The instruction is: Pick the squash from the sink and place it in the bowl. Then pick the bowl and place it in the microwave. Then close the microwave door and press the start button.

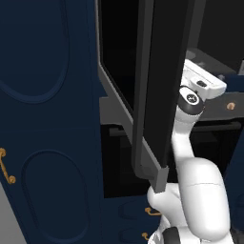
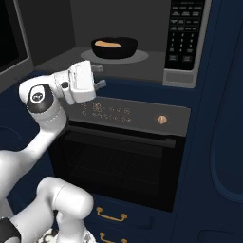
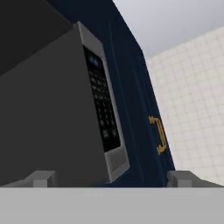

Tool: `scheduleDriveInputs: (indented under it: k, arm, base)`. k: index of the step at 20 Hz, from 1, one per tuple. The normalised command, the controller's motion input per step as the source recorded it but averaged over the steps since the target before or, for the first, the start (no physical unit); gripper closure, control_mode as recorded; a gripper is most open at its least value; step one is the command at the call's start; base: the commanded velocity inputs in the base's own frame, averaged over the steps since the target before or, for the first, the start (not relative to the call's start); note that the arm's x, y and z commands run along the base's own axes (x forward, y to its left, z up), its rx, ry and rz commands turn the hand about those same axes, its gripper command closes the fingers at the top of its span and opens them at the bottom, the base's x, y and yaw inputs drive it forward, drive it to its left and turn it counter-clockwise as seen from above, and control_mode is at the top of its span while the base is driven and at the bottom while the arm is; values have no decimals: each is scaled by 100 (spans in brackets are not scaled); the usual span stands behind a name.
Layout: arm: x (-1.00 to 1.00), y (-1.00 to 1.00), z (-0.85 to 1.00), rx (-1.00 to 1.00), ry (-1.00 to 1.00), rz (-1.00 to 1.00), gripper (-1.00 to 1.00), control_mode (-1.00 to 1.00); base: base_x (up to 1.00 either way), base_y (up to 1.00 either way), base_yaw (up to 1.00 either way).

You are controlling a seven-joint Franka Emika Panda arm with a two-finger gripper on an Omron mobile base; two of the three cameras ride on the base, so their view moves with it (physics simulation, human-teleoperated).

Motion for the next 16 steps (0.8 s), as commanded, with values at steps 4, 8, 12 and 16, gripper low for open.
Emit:
scheduleDriveInputs:
  k: [4, 8, 12, 16]
  arm:
    - [-54, 0, -7, -36, -15, -21, -100, -100]
    - [-44, 6, -7, -32, -17, -13, -100, -100]
    - [-42, 14, -17, -21, -9, -9, -100, -100]
    - [-47, 26, -4, -8, -1, -10, -100, -100]
  base:
    - [0, 0, 0]
    - [0, 0, 0]
    - [0, 0, 0]
    - [0, 0, 0]
